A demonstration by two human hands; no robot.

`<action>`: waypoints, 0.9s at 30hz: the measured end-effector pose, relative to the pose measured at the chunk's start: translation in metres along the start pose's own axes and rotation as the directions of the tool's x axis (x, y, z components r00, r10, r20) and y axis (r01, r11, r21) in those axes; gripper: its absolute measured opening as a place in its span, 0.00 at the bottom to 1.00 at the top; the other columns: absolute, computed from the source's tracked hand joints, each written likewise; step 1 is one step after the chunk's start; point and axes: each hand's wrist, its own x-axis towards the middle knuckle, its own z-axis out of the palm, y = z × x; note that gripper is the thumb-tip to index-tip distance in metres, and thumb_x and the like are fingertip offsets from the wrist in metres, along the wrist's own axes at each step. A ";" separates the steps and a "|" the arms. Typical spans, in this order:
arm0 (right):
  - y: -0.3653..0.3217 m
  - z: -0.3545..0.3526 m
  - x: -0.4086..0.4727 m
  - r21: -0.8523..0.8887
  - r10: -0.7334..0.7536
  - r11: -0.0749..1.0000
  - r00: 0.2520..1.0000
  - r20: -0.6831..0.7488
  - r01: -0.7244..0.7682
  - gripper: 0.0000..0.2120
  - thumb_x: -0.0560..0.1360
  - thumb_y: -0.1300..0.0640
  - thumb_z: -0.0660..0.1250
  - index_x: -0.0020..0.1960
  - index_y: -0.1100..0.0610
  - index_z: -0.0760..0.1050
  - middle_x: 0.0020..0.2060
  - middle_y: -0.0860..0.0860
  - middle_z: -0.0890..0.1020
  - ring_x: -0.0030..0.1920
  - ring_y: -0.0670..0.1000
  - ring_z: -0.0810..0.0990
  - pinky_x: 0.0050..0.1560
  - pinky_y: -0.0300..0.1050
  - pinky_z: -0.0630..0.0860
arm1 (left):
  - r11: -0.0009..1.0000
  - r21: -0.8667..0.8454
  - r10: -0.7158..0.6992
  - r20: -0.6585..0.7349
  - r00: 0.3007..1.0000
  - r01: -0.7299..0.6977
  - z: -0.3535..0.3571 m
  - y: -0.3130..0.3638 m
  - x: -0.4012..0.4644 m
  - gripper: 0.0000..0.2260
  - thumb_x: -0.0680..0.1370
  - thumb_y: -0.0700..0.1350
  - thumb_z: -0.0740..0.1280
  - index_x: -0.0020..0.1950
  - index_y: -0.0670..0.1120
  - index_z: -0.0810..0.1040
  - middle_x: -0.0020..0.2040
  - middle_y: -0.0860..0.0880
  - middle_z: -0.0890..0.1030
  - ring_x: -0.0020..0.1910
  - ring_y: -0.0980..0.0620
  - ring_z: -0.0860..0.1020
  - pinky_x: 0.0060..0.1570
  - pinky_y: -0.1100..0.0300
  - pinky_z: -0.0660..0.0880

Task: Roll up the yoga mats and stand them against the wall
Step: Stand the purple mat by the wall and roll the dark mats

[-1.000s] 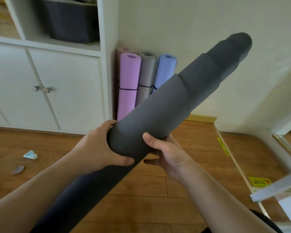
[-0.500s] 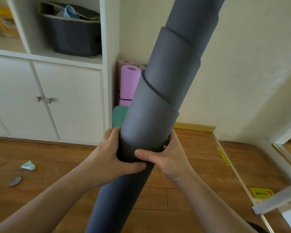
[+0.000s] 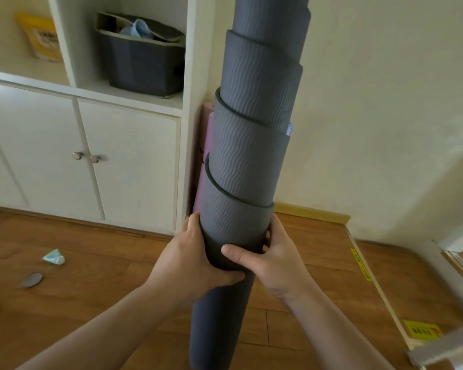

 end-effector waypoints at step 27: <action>0.007 -0.078 -0.013 0.264 -0.121 0.958 0.993 0.005 0.116 0.44 0.41 0.44 0.91 0.57 0.50 0.87 0.54 0.56 0.88 0.56 0.55 0.87 0.53 0.44 0.83 | 0.963 0.049 0.250 0.213 0.944 -0.266 -0.020 0.020 -0.002 0.33 0.81 0.53 0.72 0.76 0.67 0.53 0.66 0.57 0.78 0.63 0.56 0.79 0.61 0.55 0.81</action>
